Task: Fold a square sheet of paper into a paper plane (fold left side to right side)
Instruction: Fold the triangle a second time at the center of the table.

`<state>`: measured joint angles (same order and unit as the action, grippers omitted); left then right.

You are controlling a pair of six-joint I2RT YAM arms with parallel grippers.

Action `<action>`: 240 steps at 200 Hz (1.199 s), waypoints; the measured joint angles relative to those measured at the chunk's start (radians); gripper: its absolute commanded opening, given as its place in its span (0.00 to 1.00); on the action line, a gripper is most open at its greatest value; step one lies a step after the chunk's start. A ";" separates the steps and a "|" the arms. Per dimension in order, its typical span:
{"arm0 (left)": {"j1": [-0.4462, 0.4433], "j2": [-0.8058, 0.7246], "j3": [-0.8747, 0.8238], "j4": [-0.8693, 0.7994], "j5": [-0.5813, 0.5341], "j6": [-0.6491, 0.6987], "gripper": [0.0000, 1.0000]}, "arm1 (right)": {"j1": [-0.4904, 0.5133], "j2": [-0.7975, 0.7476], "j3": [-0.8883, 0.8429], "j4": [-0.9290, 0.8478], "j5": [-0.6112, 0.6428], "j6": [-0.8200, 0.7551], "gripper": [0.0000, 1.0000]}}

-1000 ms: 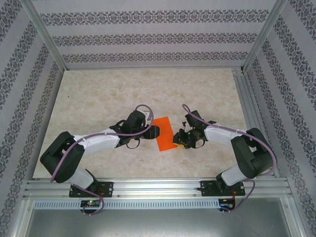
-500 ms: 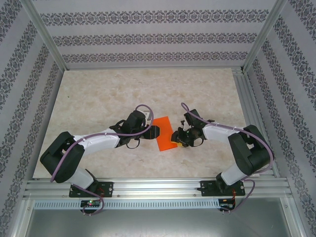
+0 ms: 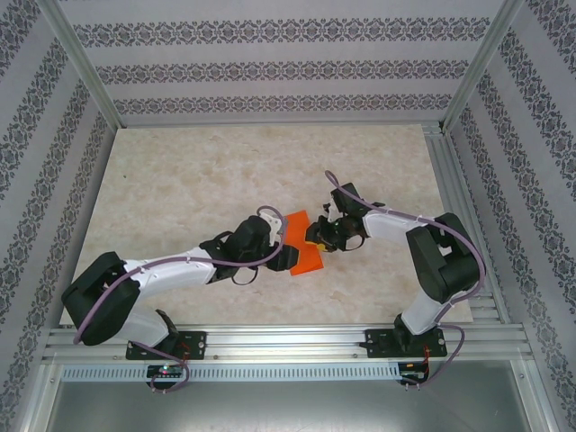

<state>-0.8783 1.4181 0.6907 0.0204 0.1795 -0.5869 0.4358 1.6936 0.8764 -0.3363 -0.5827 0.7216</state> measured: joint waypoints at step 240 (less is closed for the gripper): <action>-0.243 0.389 0.430 -0.346 -0.344 0.067 0.56 | -0.059 0.013 0.047 -0.076 -0.126 -0.012 0.27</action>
<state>-1.1217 1.8076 1.1206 -0.3252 -0.1642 -0.5201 0.3771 1.7065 0.9230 -0.4118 -0.7090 0.7097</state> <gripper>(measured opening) 0.594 0.271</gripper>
